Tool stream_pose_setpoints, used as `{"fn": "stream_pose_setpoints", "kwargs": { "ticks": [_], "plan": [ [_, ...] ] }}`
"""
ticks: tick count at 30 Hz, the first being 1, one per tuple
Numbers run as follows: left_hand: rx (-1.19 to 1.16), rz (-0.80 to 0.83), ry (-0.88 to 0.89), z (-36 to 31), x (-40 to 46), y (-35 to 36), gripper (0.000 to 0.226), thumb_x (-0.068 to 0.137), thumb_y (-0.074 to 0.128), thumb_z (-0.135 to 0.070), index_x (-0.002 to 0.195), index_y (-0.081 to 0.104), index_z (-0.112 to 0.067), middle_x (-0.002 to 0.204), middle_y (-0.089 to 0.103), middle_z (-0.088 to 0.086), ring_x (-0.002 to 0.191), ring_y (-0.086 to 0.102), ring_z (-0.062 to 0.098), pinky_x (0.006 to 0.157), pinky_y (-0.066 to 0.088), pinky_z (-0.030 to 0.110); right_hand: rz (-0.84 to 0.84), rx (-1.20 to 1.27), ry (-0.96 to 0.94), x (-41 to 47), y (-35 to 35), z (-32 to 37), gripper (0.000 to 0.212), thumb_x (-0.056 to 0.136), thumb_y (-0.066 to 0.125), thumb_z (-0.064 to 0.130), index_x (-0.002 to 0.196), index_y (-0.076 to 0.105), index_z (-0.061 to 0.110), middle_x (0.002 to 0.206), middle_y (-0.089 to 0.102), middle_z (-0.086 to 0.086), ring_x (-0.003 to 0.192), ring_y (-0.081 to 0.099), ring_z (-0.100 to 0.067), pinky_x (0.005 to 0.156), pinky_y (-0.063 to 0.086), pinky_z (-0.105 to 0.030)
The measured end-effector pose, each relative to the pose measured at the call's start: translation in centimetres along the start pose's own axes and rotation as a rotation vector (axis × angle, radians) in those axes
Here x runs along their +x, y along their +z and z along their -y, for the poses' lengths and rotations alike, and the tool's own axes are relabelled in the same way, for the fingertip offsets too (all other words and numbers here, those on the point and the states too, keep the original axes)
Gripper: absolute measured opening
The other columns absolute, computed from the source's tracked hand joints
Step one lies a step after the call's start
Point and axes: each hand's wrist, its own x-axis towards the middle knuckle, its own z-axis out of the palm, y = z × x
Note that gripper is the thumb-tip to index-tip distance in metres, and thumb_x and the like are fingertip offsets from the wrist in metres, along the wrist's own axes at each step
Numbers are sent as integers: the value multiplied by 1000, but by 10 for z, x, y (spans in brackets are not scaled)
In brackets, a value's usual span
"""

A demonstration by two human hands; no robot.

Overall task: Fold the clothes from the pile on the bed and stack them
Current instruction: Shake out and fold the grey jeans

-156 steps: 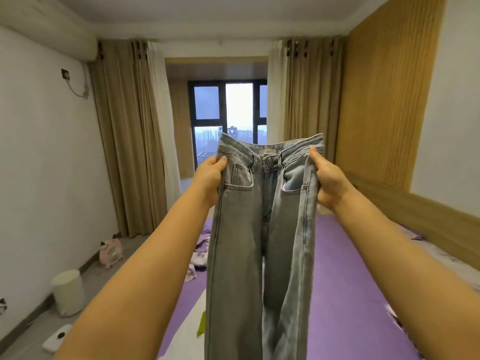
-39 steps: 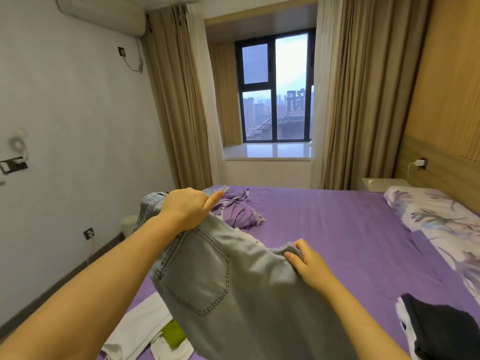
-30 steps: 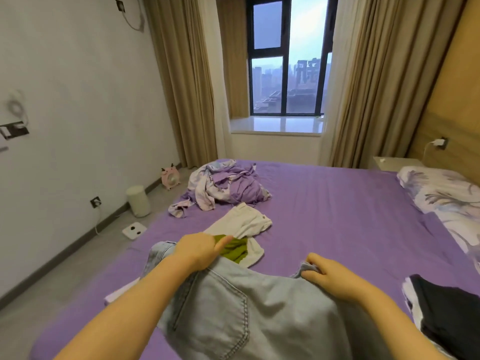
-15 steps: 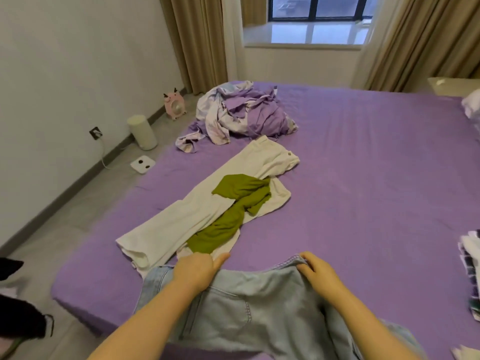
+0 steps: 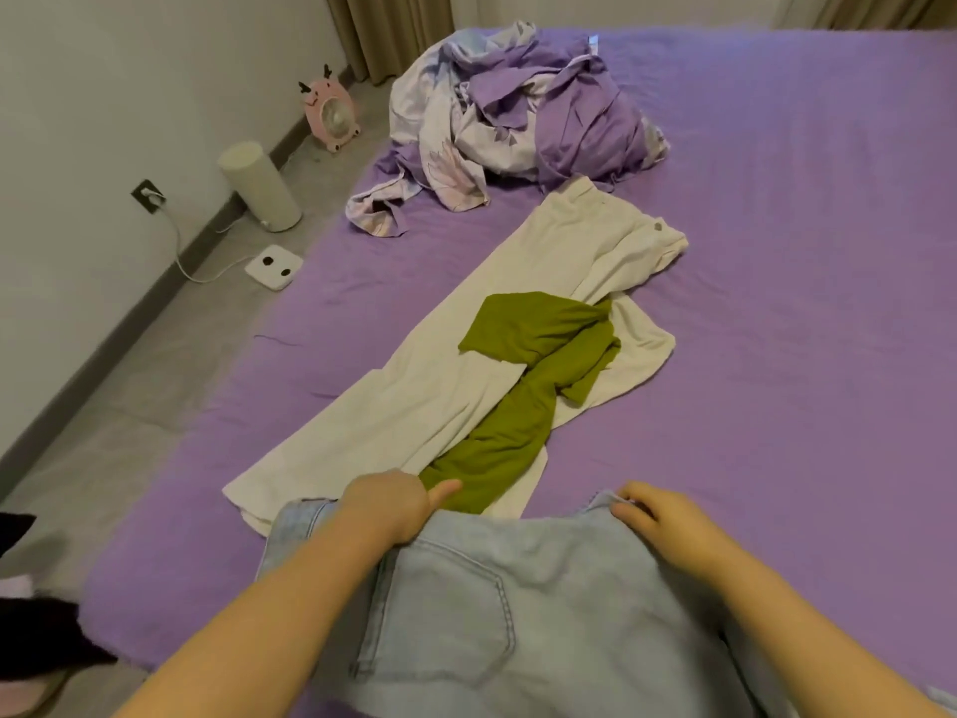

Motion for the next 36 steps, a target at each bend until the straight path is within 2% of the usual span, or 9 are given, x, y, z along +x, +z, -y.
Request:
{"fn": "stream_pose_setpoints", "kwargs": {
  "ticks": [8,12,14,16,19,23,30,33,36],
  "plan": [
    [-91,-504,185,-41,42,35,35,95,46,-42,121,55,-20,127,52,3,115,51,26,104,34,41,-151,63,110,55,23,5,21,99,50,24,113,64,17,112,66,-3,101,58,-22,80,41,-28],
    [-68,-440,467,-107,15,72,49,69,76,-48,115,68,-32,127,64,0,116,61,24,97,48,48,-199,136,186,47,30,3,28,96,56,29,122,57,19,118,63,-4,105,59,-24,78,39,-26],
    [-26,-293,516,-123,14,94,65,81,54,-65,140,44,-40,156,28,2,144,23,31,112,14,64,-184,103,216,28,34,-5,51,89,63,40,134,46,23,126,58,0,113,57,-24,86,43,-29],
    [-45,-164,510,-125,26,109,74,90,25,-70,151,0,-38,152,-27,0,135,-34,36,102,-28,64,-142,-41,233,7,38,-22,69,85,65,48,144,34,27,132,54,5,120,54,-22,93,42,-31],
    [9,-108,478,-127,39,114,76,90,14,-72,148,-19,-35,143,-43,-2,127,-46,32,95,-34,62,-74,-283,282,-23,37,-56,62,91,57,43,145,31,28,131,57,7,119,55,-17,92,39,-27],
    [36,-33,445,-134,34,101,75,94,22,-65,151,-13,-32,153,-32,1,143,-26,32,104,-21,65,-212,-116,400,-58,34,-84,5,87,62,33,92,60,30,87,64,8,82,61,-13,74,48,-31],
    [-200,-253,605,-176,7,40,50,99,36,-32,147,27,-21,155,22,5,142,20,19,113,19,33,-217,-7,386,-75,34,-101,26,88,62,25,73,46,38,75,52,12,72,51,-11,58,35,-15],
    [-125,-271,754,-223,0,25,48,101,34,-23,148,27,-20,158,18,4,146,12,22,117,12,37,-185,1,365,-79,32,-109,6,89,59,25,88,57,31,88,61,6,83,57,-17,71,44,-28],
    [35,-186,839,-272,-2,18,48,101,37,-26,148,27,-22,158,21,1,148,3,24,117,-2,50,-165,-32,285,-81,29,-125,24,92,57,27,115,63,21,112,67,0,102,61,-20,82,41,-29]
  ]
}}
